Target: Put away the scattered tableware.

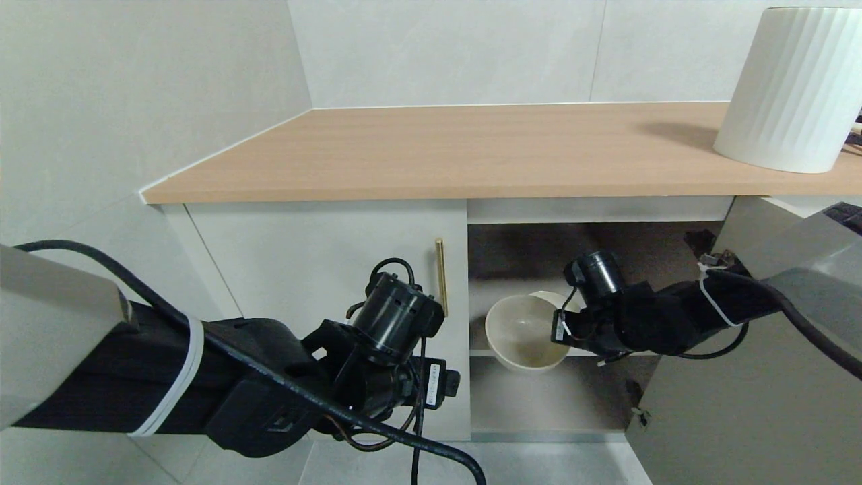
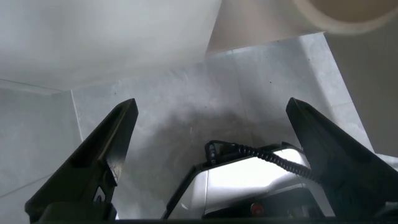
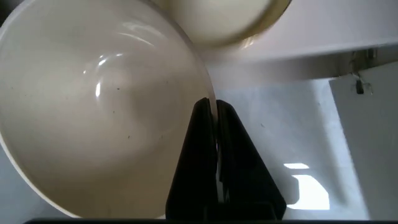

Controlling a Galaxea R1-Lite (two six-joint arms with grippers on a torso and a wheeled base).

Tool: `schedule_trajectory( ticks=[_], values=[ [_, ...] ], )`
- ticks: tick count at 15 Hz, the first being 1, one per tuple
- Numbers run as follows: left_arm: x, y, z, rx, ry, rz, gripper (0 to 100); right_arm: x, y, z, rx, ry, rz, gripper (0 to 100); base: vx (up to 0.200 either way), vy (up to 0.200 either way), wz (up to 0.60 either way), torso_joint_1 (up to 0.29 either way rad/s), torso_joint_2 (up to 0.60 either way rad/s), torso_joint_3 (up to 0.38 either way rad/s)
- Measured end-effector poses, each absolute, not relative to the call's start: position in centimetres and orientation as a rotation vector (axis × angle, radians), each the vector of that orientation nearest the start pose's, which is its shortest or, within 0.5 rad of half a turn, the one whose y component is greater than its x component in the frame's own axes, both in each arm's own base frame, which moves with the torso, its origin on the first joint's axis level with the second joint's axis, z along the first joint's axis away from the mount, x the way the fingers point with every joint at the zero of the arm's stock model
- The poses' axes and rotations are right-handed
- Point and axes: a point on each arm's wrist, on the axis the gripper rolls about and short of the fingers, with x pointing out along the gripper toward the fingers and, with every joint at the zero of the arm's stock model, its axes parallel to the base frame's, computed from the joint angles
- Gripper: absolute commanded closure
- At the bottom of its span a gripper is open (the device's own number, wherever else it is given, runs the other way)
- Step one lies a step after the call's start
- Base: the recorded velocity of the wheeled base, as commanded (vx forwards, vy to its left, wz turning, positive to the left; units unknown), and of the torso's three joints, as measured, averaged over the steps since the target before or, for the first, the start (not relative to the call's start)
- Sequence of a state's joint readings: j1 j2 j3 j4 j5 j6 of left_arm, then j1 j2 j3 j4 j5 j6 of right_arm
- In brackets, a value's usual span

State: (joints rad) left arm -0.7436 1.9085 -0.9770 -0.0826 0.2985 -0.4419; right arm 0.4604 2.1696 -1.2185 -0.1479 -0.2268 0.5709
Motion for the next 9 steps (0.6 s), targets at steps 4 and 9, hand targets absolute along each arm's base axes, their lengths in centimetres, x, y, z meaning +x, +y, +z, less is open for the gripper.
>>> schedule_trajectory(
  ticks=[4,9],
  values=[
    [24.8,-21.9,11.2,0.011,0.807,-0.238,0,38.4,16.6,8.0,0.361,0.730,-0.085,100,0.000,0.000,0.00,0.000,0.00,0.000],
    [24.8,-21.9,11.1,0.013,0.808,-0.238,0,40.6,15.4,7.6,0.435,0.678,-0.140,100,0.000,0.000,0.00,0.000,0.00,0.000]
  ],
)
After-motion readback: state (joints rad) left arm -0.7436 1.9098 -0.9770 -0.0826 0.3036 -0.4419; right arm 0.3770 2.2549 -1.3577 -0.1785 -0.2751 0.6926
